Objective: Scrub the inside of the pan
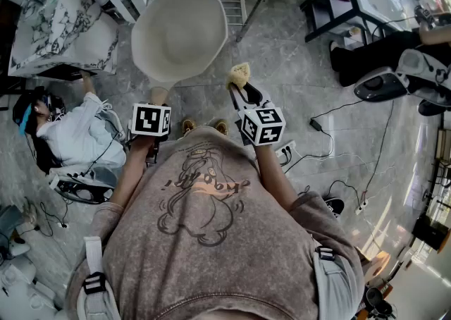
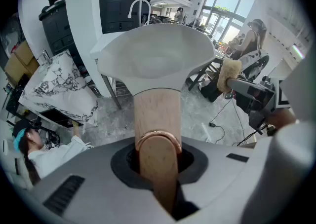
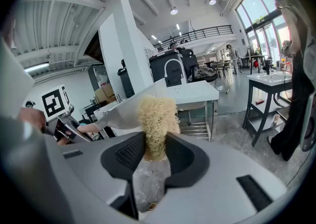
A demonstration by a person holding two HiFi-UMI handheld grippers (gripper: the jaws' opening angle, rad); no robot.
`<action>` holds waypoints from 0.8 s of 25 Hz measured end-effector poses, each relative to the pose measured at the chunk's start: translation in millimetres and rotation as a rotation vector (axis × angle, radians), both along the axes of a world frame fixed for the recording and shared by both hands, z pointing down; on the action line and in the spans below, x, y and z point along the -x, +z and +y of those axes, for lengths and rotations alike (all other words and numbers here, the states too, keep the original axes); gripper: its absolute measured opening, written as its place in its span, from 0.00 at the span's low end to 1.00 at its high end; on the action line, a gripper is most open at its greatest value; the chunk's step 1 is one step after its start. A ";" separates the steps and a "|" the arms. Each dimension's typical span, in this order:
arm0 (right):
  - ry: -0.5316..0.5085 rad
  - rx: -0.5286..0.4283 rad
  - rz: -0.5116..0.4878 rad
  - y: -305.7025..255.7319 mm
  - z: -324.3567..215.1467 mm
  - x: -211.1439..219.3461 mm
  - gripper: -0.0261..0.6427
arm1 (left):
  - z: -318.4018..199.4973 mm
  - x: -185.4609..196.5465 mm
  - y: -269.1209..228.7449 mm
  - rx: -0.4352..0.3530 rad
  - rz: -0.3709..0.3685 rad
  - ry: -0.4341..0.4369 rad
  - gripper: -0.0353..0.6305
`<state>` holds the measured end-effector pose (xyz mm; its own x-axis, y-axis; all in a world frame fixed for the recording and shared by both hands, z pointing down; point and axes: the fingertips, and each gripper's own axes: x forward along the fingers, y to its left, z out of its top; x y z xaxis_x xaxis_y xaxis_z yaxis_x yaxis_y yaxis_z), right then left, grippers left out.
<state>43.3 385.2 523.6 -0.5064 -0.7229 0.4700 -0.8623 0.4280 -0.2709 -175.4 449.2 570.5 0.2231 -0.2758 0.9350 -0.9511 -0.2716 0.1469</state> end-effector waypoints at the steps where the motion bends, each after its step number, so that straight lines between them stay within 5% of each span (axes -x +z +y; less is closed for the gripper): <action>1: 0.000 -0.002 0.000 -0.6 -0.5 1.2 0.25 | -1.0 0.3 -0.7 -0.002 0.003 0.002 0.14; 20: 0.049 -0.094 -0.069 -12.8 -12.4 37.9 0.25 | -25.6 39.2 -0.4 -0.014 0.013 0.067 0.15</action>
